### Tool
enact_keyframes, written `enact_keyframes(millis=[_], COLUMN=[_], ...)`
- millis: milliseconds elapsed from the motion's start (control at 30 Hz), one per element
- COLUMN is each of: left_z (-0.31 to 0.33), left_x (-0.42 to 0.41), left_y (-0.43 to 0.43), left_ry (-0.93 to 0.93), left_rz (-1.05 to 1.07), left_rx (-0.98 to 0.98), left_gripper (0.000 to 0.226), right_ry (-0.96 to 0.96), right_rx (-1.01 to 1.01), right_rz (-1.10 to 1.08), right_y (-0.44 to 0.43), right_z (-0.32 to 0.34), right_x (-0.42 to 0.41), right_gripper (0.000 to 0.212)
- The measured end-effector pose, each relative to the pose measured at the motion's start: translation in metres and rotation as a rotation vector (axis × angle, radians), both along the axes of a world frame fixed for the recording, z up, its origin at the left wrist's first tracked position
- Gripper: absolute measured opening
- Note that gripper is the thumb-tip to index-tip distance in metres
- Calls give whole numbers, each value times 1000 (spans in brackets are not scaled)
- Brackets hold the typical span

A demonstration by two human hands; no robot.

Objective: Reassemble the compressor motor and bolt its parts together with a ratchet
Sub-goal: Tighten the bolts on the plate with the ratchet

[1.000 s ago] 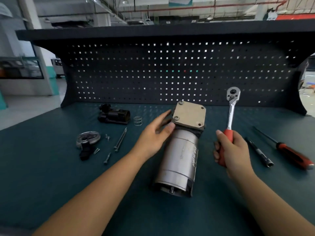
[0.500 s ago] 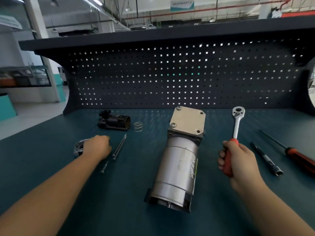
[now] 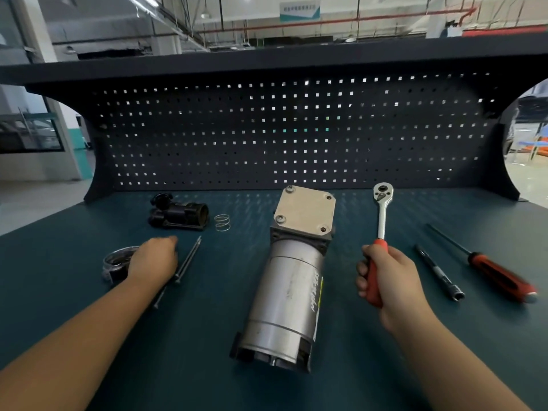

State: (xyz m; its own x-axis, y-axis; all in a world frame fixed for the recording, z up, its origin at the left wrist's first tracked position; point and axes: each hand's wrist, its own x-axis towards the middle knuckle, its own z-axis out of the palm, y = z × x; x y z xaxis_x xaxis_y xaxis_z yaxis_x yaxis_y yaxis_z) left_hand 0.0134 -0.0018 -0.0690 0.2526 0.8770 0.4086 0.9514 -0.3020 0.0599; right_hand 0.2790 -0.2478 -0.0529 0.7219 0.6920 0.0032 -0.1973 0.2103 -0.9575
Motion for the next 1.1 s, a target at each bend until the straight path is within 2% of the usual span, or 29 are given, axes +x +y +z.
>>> enact_keyframes(millis=[67,133,233,333,400,467,600,800,967,1100], left_z=[10,25,48,67,78,85,87,75,67,66], left_x=[8,25,56,80,93,103,114,119,120,121], left_y=[-12,-35,-85,-135,-157,-169,-175,-176,-177,-178], left_ry=[-324,-569,-844,-1077,-1159,-1153,-1026,-903,-867,-898], left_rz=[-93,-226,-510,-798,-919,-952,-923,-862,-843,-845], left_rx=[54,91,74,23,-25,-102,-164,0,106,107], left_gripper=[17,21,10,21,21,22,23,24,15,15], right_ry=[0,-1,1,2,4,8,16,25,6,2], right_rx=[-5,-12,-28,-42,-44,-44,-49,-53,-50,-29], right_rz=[2,3,5,6,8,11,24,62,91,122], right_y=[0,0,0,-2,-3,-3,-4,-2,-2,-4], right_z=[0,0,1,2,2,3,3,1,1,3], right_x=[0,-1,-2,-2,-2,-2,-3,-4,-5,-6], right_gripper=[14,14,13,13,13,14,14,17,17,15])
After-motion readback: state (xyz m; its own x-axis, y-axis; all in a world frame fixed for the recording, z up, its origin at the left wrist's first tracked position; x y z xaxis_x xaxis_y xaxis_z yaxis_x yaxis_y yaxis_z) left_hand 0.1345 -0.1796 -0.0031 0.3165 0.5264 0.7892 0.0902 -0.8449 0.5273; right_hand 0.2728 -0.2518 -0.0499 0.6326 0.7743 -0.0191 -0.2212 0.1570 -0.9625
